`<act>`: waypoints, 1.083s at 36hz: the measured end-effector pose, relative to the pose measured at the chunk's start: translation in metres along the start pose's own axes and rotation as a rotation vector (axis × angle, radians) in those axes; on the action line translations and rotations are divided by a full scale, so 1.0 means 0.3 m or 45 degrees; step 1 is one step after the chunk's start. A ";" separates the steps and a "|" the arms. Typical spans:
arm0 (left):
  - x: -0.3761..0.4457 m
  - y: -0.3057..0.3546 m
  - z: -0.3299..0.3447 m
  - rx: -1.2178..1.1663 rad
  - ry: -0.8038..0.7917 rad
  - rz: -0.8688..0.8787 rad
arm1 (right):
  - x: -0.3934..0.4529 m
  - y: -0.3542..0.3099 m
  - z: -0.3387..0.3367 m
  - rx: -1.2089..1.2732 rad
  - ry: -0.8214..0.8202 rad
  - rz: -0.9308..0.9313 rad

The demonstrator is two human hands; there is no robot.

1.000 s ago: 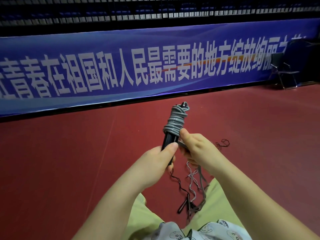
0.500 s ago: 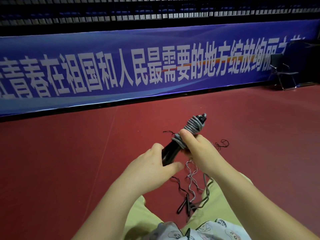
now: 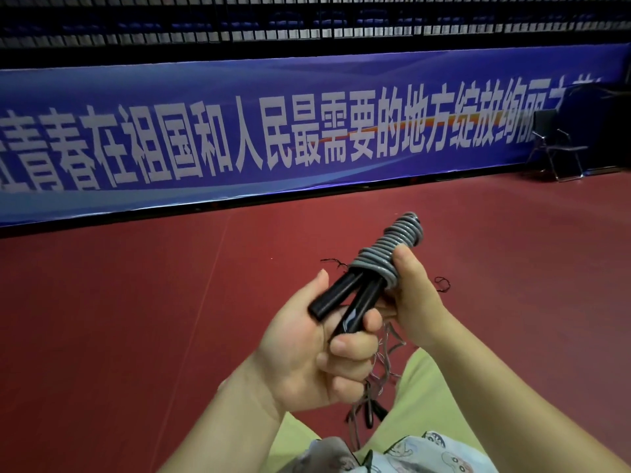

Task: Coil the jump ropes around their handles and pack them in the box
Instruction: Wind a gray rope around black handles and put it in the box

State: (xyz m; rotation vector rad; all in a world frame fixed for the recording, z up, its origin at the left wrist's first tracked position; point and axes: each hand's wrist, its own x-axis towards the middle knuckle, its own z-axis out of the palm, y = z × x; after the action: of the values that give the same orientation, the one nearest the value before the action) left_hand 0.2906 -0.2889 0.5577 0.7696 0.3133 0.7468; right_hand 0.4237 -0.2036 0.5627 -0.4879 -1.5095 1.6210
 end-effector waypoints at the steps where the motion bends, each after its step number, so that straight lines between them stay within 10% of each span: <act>1: -0.003 0.012 0.005 0.031 0.069 0.017 | 0.000 -0.005 0.004 -0.037 0.007 0.026; 11: 0.007 0.019 0.009 1.098 1.089 0.270 | 0.042 0.076 0.028 -0.375 0.113 0.217; 22: -0.014 0.030 0.029 2.126 1.464 0.103 | 0.078 0.169 -0.120 -0.291 0.197 0.029; 30: -0.019 0.032 0.062 2.566 1.535 0.342 | 0.031 -0.007 0.009 -0.226 -0.023 0.463; 35: -0.020 0.038 0.054 2.419 1.453 0.332 | 0.004 0.003 0.002 -0.189 -0.074 0.275; 39: -0.033 0.044 0.038 1.628 1.021 0.209 | -0.011 0.008 0.007 -0.080 -0.078 0.113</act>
State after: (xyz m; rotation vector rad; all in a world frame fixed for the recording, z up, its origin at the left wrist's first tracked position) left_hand 0.2831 -0.2954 0.5751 1.6756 1.5598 0.9622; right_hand 0.4232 -0.2072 0.5600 -0.5514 -1.6077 1.6741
